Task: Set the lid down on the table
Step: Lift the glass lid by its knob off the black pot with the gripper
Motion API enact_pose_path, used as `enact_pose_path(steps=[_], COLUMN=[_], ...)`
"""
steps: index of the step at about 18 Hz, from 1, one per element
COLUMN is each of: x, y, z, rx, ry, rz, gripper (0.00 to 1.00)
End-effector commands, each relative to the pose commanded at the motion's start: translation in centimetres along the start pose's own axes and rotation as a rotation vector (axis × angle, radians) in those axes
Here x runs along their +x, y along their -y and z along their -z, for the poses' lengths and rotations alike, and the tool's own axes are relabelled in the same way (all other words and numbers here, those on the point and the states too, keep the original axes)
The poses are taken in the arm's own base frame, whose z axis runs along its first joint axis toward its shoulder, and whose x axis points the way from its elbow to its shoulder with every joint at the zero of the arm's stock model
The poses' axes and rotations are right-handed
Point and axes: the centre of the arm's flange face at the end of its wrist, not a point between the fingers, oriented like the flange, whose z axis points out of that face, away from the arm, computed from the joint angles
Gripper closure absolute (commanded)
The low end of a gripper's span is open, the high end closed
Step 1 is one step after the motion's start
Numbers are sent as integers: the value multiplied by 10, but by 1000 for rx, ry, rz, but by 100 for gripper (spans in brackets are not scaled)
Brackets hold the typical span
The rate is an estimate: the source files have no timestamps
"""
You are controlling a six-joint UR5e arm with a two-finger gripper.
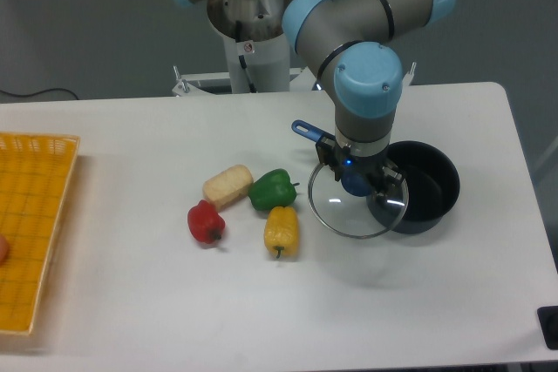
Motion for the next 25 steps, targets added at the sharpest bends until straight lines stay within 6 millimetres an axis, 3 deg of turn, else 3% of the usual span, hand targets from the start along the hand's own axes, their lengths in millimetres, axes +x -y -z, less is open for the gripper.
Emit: enact_pose_path(steps=[25], x=[-14], y=[13], z=[-4], rx=[72], ry=[91], rz=[145], gripper=[33])
